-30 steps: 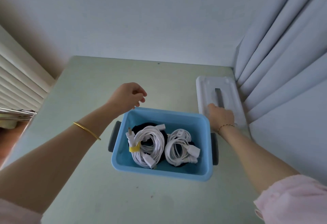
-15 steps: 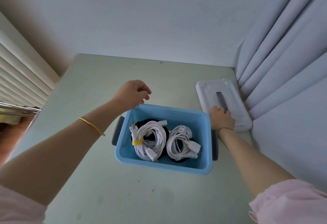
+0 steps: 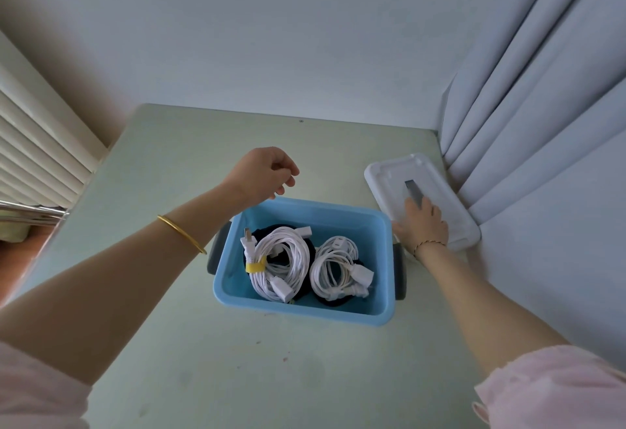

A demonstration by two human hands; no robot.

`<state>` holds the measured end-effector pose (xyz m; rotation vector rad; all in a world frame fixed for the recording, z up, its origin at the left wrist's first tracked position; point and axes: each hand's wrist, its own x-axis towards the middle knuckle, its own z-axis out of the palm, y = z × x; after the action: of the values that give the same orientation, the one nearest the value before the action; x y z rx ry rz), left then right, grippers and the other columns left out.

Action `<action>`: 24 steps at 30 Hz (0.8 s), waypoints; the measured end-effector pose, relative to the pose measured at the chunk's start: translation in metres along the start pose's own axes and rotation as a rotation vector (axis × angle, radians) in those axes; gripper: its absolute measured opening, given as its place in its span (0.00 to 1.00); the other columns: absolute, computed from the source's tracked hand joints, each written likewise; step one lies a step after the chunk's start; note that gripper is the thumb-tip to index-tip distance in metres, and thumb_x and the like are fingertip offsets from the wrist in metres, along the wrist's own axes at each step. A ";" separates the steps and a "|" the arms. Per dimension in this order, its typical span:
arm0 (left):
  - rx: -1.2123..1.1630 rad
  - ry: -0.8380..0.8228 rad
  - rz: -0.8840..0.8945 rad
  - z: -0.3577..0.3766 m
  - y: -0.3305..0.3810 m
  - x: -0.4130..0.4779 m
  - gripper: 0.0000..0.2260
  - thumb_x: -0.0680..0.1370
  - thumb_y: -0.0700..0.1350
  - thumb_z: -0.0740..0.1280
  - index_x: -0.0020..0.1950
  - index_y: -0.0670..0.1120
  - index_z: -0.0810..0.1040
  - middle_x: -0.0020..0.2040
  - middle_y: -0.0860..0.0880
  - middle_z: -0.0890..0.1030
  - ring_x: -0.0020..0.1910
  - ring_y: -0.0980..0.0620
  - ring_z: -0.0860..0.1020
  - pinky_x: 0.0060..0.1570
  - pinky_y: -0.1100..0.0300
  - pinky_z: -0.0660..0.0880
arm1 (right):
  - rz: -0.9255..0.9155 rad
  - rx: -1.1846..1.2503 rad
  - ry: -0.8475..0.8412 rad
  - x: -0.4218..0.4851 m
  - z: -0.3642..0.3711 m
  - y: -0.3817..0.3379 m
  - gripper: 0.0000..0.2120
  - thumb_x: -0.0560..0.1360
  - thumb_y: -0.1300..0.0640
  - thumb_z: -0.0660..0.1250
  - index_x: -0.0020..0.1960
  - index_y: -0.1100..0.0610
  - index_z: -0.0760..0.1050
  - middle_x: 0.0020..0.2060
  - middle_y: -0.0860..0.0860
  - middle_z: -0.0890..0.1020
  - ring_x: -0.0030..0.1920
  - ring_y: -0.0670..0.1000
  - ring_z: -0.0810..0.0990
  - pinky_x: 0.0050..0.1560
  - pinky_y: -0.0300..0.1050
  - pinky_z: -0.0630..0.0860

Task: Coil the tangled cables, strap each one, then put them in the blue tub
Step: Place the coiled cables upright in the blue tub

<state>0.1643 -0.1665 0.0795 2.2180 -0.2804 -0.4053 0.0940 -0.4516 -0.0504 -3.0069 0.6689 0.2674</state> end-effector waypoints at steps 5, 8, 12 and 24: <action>-0.010 -0.007 -0.019 0.002 -0.004 0.006 0.09 0.78 0.35 0.59 0.48 0.44 0.78 0.41 0.51 0.81 0.34 0.55 0.76 0.35 0.65 0.75 | 0.095 0.082 -0.129 0.026 0.005 0.006 0.26 0.79 0.52 0.54 0.75 0.49 0.49 0.70 0.61 0.59 0.66 0.62 0.62 0.61 0.59 0.66; -0.006 -0.012 -0.035 0.005 -0.008 0.010 0.09 0.78 0.35 0.59 0.48 0.44 0.78 0.41 0.50 0.81 0.35 0.55 0.76 0.35 0.65 0.75 | 0.145 0.056 -0.066 0.034 0.004 0.003 0.25 0.78 0.54 0.58 0.72 0.53 0.55 0.65 0.61 0.67 0.63 0.61 0.67 0.58 0.57 0.68; -0.028 -0.011 -0.051 0.008 -0.011 0.011 0.09 0.78 0.35 0.59 0.48 0.44 0.78 0.41 0.50 0.81 0.35 0.54 0.76 0.36 0.64 0.75 | 0.283 0.105 -0.072 0.041 -0.002 0.016 0.15 0.78 0.54 0.60 0.61 0.60 0.69 0.60 0.60 0.75 0.62 0.61 0.70 0.60 0.55 0.71; -0.220 0.290 0.024 -0.019 0.013 -0.020 0.11 0.81 0.41 0.57 0.61 0.40 0.71 0.45 0.48 0.74 0.40 0.50 0.75 0.33 0.61 0.74 | -0.095 0.328 0.533 -0.037 -0.155 -0.035 0.11 0.72 0.56 0.63 0.53 0.58 0.75 0.48 0.54 0.80 0.54 0.60 0.71 0.46 0.50 0.67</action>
<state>0.1518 -0.1545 0.1044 2.0215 -0.1009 -0.0929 0.1000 -0.4175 0.1087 -2.7721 0.5248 -0.6074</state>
